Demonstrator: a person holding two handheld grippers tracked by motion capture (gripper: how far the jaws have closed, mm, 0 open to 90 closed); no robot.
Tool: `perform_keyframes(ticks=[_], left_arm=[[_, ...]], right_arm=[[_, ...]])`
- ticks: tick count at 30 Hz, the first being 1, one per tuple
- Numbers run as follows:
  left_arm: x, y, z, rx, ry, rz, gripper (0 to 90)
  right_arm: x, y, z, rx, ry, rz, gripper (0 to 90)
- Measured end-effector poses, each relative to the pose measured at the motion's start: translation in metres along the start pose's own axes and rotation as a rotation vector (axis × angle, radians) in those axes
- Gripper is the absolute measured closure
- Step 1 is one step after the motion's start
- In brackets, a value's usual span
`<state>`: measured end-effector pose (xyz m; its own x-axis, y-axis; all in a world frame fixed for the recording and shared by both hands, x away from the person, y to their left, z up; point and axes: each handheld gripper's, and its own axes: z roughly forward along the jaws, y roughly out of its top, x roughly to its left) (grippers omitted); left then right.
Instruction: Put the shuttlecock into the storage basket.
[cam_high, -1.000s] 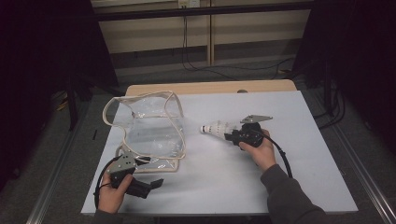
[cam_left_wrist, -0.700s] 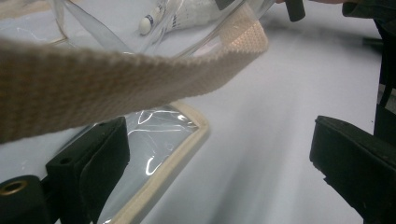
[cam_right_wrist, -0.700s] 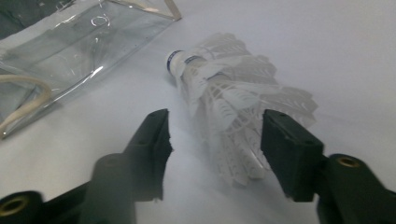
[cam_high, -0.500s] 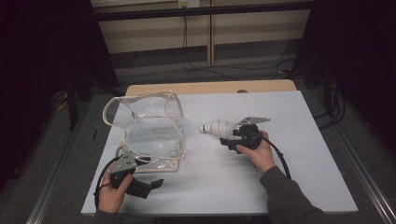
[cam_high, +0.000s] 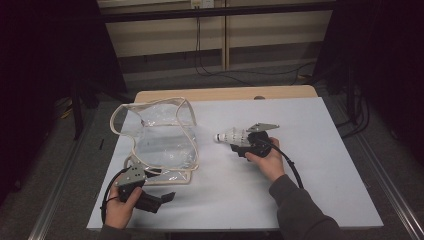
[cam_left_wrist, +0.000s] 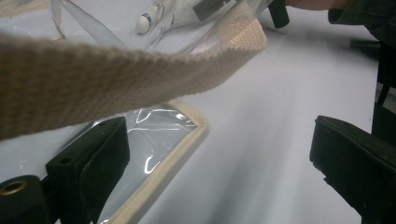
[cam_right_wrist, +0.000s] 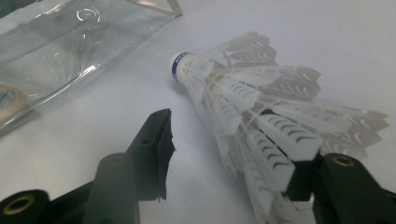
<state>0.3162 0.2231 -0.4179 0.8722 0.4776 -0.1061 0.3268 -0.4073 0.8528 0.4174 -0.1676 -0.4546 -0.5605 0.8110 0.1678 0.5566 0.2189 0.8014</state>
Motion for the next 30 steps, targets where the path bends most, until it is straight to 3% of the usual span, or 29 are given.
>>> perform_keyframes(ticks=[8, 12, 18, 30], left_arm=[[0.0, 0.0, 0.0, -0.005, -0.004, -0.002, 4.9], [0.0, 0.0, 0.0, -0.007, -0.004, -0.005, 4.9], [0.001, -0.001, 0.0, -0.007, -0.007, -0.006, 5.0], [0.001, -0.001, 0.0, -0.003, -0.003, -0.005, 5.0]], right_arm=[[0.003, 0.002, 0.009, -0.007, -0.026, 0.024, 56.1], [0.004, 0.001, 0.012, -0.018, -0.02, 0.049, 68.7], [0.004, 0.002, 0.014, -0.013, -0.025, 0.034, 82.0], [0.005, 0.006, 0.003, -0.009, 0.022, 0.022, 83.5]])
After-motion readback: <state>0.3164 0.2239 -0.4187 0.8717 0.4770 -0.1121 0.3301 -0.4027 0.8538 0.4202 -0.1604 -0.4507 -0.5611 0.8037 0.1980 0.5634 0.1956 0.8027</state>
